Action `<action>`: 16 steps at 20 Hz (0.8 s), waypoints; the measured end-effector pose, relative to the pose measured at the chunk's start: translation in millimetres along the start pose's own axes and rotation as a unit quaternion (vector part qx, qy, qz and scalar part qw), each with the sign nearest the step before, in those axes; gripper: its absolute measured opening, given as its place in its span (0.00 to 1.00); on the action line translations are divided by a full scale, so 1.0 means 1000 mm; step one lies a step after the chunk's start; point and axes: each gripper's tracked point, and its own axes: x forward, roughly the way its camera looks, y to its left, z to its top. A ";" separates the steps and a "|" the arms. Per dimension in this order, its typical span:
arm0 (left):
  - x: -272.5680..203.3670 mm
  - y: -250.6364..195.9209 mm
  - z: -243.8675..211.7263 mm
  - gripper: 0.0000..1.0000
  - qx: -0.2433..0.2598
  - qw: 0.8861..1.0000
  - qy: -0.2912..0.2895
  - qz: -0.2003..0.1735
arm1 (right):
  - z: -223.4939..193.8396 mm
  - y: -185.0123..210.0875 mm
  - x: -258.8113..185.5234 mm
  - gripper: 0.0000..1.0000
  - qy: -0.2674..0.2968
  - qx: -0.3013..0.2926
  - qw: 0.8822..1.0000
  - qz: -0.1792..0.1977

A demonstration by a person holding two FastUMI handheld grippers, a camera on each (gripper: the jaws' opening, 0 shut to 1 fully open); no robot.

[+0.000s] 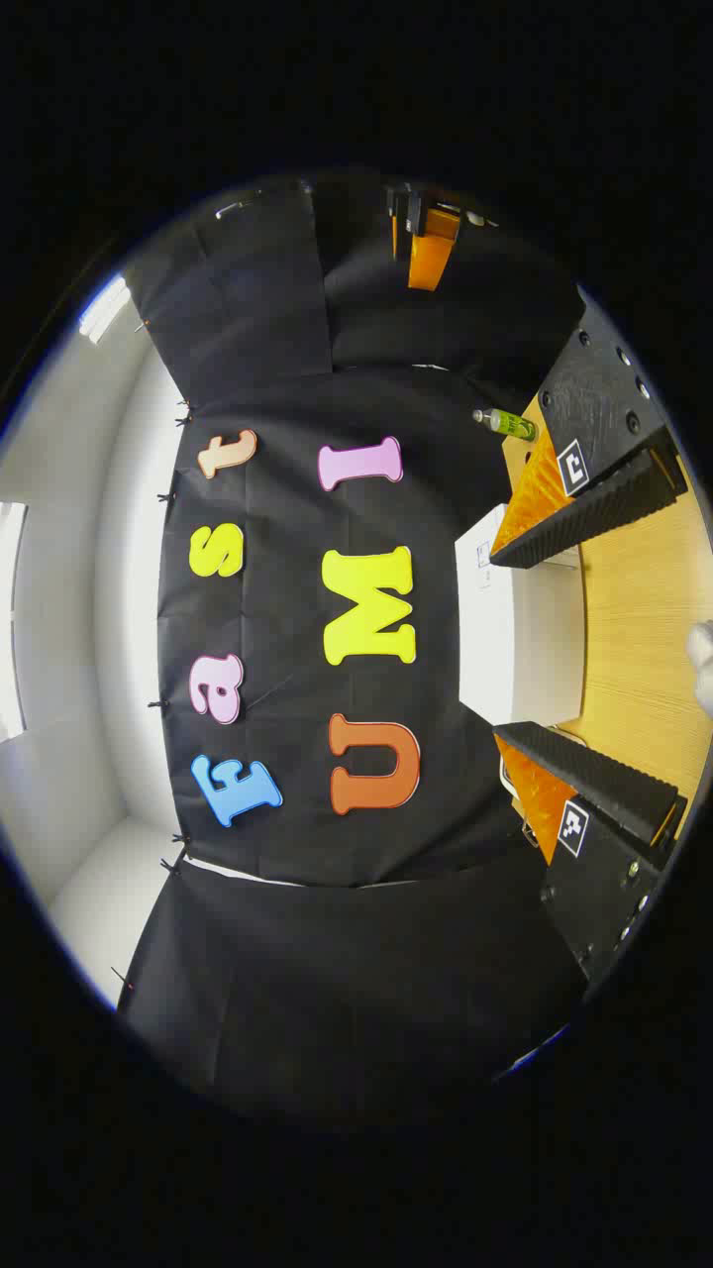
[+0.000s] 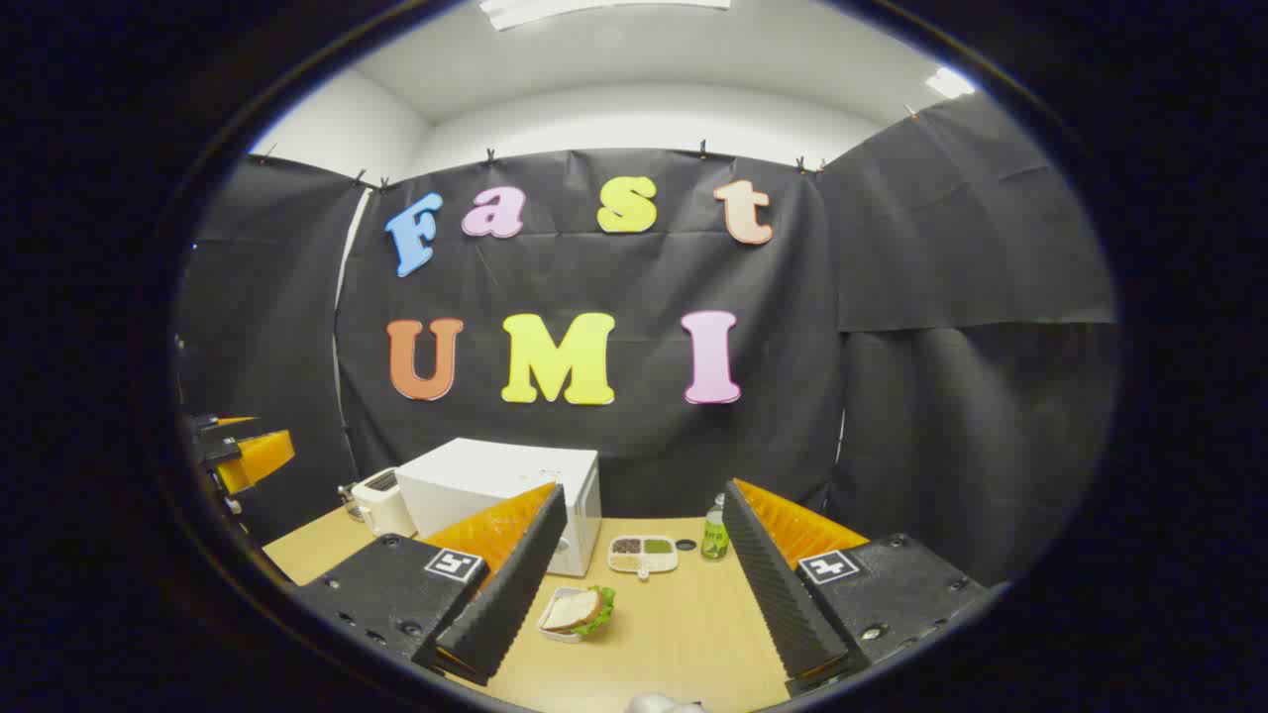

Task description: Open the microwave oven with the left hand, put the food in, and close the microwave oven.

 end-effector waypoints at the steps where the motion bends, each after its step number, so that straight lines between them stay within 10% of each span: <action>1: 0.000 0.001 0.000 0.95 0.001 1.000 0.000 0.001 | 0.000 0.000 -0.001 0.96 -0.001 0.002 1.000 0.000; 2: 0.001 0.001 0.001 0.84 0.001 1.000 0.001 0.001 | 0.001 0.000 -0.001 0.96 0.000 0.004 1.000 -0.001; 16: 0.013 -0.004 -0.007 0.95 0.009 1.000 0.004 0.004 | 0.000 -0.005 0.000 0.96 0.003 -0.004 1.000 0.002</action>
